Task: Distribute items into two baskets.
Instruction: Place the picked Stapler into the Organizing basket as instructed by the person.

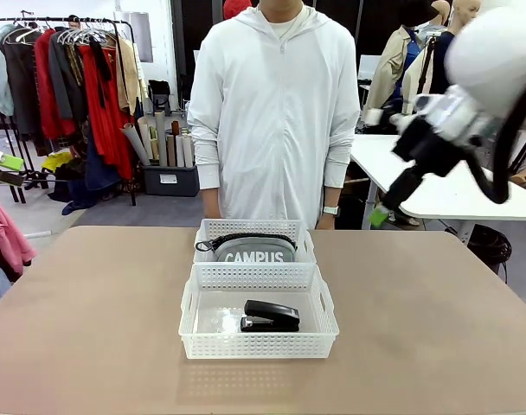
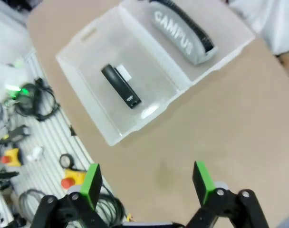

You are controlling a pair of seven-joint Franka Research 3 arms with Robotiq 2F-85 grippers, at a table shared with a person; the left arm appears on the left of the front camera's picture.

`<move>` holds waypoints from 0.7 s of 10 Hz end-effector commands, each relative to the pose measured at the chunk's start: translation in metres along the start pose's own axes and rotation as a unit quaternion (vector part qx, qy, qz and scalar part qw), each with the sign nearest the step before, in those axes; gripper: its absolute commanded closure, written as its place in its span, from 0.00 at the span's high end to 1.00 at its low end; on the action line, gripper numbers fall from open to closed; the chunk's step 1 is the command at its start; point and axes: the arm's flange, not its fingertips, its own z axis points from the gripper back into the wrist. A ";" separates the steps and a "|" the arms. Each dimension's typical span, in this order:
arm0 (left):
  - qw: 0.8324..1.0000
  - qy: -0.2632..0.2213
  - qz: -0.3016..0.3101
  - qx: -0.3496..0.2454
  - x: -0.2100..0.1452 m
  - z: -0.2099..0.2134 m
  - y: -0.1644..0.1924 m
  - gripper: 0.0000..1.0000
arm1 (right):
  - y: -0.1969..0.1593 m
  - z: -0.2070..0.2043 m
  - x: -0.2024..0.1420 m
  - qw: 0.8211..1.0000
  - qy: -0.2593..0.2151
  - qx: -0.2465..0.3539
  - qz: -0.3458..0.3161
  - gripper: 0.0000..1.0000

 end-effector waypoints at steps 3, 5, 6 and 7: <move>1.000 -0.002 -0.002 0.001 0.001 0.001 -0.001 1.00 | 0.004 0.053 -0.061 0.983 -0.144 0.054 -0.097 1.00; 1.000 -0.002 -0.002 0.001 0.001 0.001 -0.001 1.00 | -0.015 0.070 -0.088 0.971 -0.181 0.085 -0.133 1.00; 1.000 -0.002 -0.002 0.001 0.001 0.001 -0.001 1.00 | -0.022 0.078 -0.101 0.967 -0.189 0.083 -0.146 1.00; 1.000 -0.002 -0.002 0.001 0.001 0.001 -0.001 1.00 | -0.030 0.083 -0.109 0.967 -0.188 0.086 -0.148 1.00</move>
